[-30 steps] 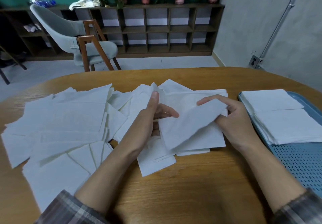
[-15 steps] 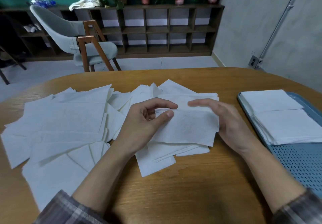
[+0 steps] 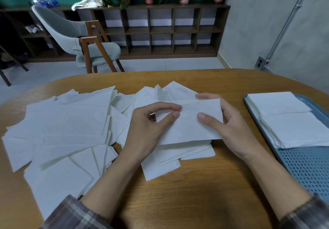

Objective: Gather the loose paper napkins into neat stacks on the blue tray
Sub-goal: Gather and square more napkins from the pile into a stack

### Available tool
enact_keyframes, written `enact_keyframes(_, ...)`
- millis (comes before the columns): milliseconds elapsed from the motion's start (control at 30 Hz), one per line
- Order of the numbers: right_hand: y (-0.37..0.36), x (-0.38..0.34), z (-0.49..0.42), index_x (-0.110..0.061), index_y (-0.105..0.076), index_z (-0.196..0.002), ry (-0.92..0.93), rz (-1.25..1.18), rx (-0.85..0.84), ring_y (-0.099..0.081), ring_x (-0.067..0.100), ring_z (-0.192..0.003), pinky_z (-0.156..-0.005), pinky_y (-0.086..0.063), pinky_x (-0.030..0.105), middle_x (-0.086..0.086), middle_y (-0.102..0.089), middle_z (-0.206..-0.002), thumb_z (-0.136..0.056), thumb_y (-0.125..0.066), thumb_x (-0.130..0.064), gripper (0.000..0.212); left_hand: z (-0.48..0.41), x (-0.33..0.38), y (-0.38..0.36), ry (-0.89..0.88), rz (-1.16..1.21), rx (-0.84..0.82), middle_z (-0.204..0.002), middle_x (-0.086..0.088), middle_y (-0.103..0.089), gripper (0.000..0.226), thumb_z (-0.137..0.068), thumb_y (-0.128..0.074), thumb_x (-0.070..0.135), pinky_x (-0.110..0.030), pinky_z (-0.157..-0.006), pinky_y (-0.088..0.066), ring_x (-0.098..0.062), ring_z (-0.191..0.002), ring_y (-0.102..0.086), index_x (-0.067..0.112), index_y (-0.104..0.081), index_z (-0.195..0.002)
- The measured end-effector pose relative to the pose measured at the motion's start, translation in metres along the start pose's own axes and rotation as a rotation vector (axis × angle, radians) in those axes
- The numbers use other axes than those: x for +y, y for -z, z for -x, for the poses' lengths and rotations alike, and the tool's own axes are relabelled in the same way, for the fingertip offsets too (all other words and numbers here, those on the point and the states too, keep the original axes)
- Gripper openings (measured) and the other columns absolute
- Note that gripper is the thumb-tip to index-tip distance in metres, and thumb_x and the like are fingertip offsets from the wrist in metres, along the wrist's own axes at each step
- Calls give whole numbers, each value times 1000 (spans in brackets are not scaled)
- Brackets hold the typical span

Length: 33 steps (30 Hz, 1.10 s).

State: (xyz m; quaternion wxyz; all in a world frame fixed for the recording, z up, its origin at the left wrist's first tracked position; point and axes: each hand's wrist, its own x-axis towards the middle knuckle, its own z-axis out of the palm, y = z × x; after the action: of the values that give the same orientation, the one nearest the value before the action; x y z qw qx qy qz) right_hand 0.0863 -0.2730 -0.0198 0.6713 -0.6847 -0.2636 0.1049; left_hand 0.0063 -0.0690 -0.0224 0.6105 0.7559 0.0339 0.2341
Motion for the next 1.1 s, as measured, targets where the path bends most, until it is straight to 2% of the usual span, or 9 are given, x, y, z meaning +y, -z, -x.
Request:
enact_keyframes(200,-1,1,0,-47,-54,-140,25,53,-26,-68,10,-110,-80,-57,25,-15,-65,-125,-96,-70,-28,51,1,3,-2,-5,-60,-30,-83,24,-75,10,-93,-79,14,-9,-70,-43,9,-76,-63,20,-84,-99)
enact_keyframes(300,0,1,0,-46,-52,-143,59,33,0,-69,14,-113,-81,-58,24,-10,-66,-129,-98,-69,-20,54,0,-1,-3,-86,-138,1,-112,17,-75,18,-94,-80,23,-29,-85,-57,-5,-110,-68,28,-80,-110)
enact_keyframes(367,2,0,0,-46,-51,-145,55,-96,-2,-71,22,-115,-82,-60,29,-2,-68,-131,-95,-70,-15,61,-1,-4,-3,-102,-177,52,-130,17,-65,36,-92,-78,37,-29,-94,-58,-5,-123,-61,34,-71,-127)
enact_keyframes(500,5,-3,-1,-47,-47,-147,8,-265,5,-72,23,-111,-81,-62,34,1,-69,-129,-94,-72,-10,69,-3,2,0,178,96,-105,-136,14,-64,51,-90,-70,66,-38,-98,-60,-9,-123,-65,54,-55,-137)
enact_keyframes(600,4,0,-4,-46,-43,-146,45,27,62,-68,9,-118,-88,-61,30,-33,-60,-131,-95,-72,-15,66,-1,4,0,174,75,-150,-122,12,-72,47,-92,-75,49,-27,-79,-60,-9,-105,-73,51,-55,-135)
enact_keyframes(767,12,-4,-3,-32,-72,-126,-79,-236,-155,-68,23,-121,-88,-59,30,-2,-71,-129,-92,-75,-20,36,-1,-5,1,46,-106,-86,-137,22,-60,48,-99,-73,32,-39,-94,-60,-7,-115,-67,46,-51,-138)
enact_keyframes(933,15,4,-4,-26,-82,-111,-6,120,-13,-63,5,-126,-111,-44,33,-12,-76,-123,-92,-76,-13,23,1,-8,-3,8,-97,-199,-141,20,-55,59,-99,-71,37,-40,-100,-58,-6,-124,-61,48,-38,-147)
enact_keyframes(1033,16,6,-5,-27,-80,-114,27,211,99,-61,-4,-125,-109,-42,23,-20,-75,-121,-96,-74,-9,27,1,-15,-6,-126,-331,-157,-150,20,-38,68,-91,-81,39,-27,-106,-51,-2,-135,-46,41,-42,-146)
enact_keyframes(1100,18,8,-7,-30,-80,-112,44,231,178,-61,-7,-122,-101,-43,11,-23,-75,-119,-96,-73,-8,28,1,-18,-5,-233,-447,-153,-148,14,-36,55,-84,-86,41,-21,-102,-48,-7,-130,-49,37,-59,-131)
